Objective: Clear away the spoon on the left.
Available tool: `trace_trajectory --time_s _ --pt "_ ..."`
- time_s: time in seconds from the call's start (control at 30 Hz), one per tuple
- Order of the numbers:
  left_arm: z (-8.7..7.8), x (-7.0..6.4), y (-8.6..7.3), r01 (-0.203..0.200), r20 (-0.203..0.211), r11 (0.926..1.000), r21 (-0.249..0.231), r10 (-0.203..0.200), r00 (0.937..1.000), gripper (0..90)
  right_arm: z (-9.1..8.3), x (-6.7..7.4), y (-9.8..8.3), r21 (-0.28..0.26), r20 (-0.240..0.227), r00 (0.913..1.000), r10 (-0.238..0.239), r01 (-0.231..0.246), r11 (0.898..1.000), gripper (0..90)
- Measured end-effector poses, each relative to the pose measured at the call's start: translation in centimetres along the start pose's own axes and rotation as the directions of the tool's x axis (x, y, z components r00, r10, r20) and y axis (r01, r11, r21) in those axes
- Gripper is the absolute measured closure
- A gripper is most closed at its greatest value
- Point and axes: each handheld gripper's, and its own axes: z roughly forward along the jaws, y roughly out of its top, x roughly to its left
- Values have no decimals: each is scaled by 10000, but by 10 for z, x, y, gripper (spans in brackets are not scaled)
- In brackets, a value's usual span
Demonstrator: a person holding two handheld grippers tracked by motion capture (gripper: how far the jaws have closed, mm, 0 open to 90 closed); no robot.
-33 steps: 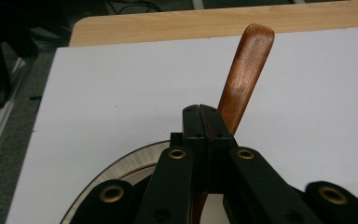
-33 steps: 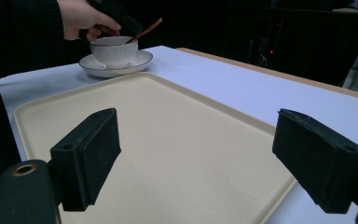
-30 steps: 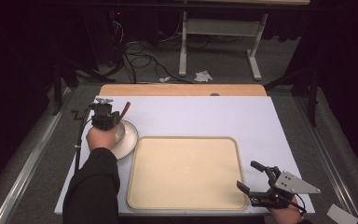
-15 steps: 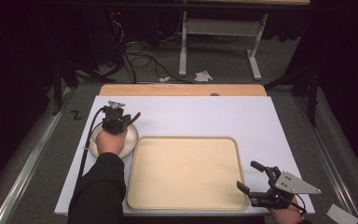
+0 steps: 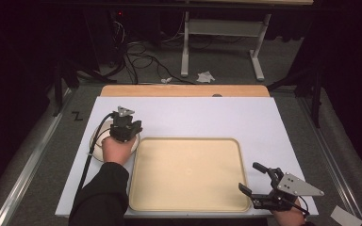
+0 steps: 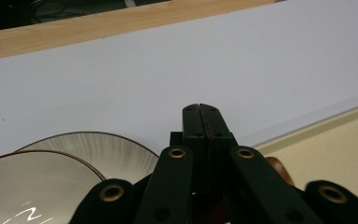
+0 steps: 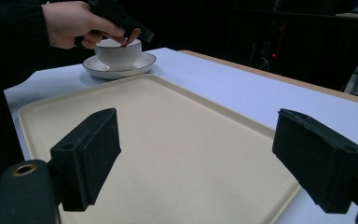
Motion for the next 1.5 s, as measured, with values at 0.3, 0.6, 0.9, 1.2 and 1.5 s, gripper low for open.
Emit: trace_trajectory --time_s 0.3,0.6,0.9,1.2,1.5 --pt "-9 -17 -4 -356 553 9992 -158 364 9978 900 1 1 1 -12 -12 10000 -10 10 10000 162" --pt "-21 -27 -7 -661 960 9977 -180 675 9931 900 1 2 1 -32 -55 10000 -2 2 10000 162" --pt "-31 -23 -18 -471 1213 9986 -257 499 9914 900 2 4 2 9 -62 10000 -30 30 10000 162" --pt "-52 -13 -35 -352 1554 9981 -497 425 9869 900 3 5 2 8 -75 9999 -90 90 10000 162" --pt "-64 -14 -43 -468 1810 9965 -690 587 9817 900 5 6 3 15 -112 9998 -166 166 9999 162"
